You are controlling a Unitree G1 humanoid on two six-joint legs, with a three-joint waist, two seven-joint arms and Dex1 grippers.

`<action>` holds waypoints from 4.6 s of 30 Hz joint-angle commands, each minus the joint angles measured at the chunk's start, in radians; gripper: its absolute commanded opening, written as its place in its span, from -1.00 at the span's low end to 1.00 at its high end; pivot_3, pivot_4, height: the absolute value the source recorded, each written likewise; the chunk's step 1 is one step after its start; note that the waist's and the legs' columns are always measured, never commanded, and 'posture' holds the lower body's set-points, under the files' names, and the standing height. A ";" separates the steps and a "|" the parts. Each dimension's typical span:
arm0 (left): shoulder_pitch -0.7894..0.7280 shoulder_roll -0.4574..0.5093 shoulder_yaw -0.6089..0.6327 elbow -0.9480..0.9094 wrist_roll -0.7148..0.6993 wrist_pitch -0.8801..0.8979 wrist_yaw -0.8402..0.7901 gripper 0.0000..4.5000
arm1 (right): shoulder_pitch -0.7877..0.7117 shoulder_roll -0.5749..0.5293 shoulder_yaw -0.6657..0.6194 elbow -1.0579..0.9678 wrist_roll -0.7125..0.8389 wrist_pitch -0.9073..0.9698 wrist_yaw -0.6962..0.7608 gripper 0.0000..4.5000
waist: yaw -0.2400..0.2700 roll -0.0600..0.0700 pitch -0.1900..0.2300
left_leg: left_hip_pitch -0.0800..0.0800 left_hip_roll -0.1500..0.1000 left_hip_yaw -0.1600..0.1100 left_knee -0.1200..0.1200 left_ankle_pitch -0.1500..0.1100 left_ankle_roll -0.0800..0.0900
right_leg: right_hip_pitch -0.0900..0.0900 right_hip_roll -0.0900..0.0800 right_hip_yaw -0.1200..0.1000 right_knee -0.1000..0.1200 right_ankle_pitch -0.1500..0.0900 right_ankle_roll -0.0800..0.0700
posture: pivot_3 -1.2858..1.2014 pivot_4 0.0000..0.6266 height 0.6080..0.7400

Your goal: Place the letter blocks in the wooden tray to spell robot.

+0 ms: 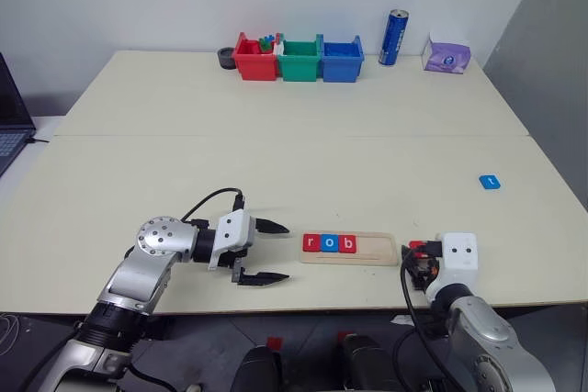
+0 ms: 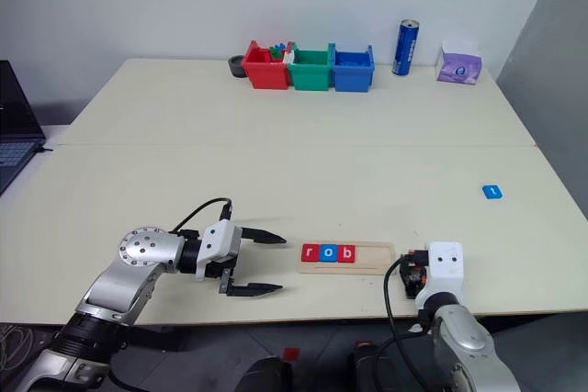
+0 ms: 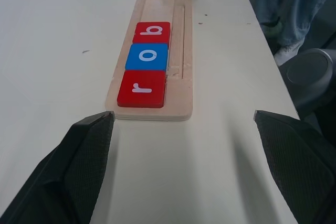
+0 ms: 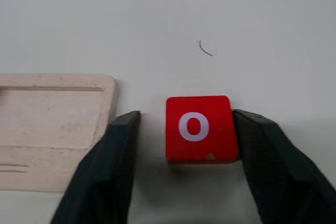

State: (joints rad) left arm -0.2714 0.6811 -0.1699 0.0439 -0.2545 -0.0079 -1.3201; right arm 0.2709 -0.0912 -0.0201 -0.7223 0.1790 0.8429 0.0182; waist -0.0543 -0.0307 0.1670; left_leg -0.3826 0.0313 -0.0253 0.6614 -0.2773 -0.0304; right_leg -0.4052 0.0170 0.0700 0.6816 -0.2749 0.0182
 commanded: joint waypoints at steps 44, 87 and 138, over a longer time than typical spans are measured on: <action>-0.024 -0.012 0.003 -0.011 0.010 -0.008 0.023 1.00 | -0.451 -0.849 0.110 0.586 0.066 -0.422 1.091 -0.39 | 0.015 0.001 0.006 | -0.002 -0.003 0.002 0.001 0.000 0.000 | 0.000 0.001 -0.002 -0.001 0.000 0.003 | 0.03 -0.52 1.00; 0.004 0.003 0.004 -0.036 0.017 -0.011 0.050 1.00 | -0.716 -0.667 0.376 0.494 -0.016 -0.324 1.081 -0.39 | 0.023 0.002 0.007 | -0.002 -0.003 0.001 0.001 0.000 0.000 | -0.001 0.000 -0.004 -0.001 0.001 0.002 | 0.03 -0.52 1.00; 0.007 0.006 -0.001 -0.026 0.030 -0.033 0.037 1.00 | -0.527 -0.728 0.258 0.282 0.075 -0.150 0.953 -0.99 | 0.023 0.003 0.007 | -0.002 -0.003 0.001 0.002 0.000 0.000 | 0.000 0.000 -0.004 -0.001 0.001 0.003 | 0.03 -0.52 1.00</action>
State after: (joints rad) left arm -0.2669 0.6828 -0.1705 0.0483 -0.2209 -0.0419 -1.2853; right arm -0.2350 -0.8212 0.2425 -0.4338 0.2549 0.6934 0.9792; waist -0.0316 -0.0280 0.1742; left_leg -0.3847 0.0287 -0.0246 0.6630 -0.2773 -0.0301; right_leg -0.4057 0.0175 0.0656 0.6810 -0.2744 0.0216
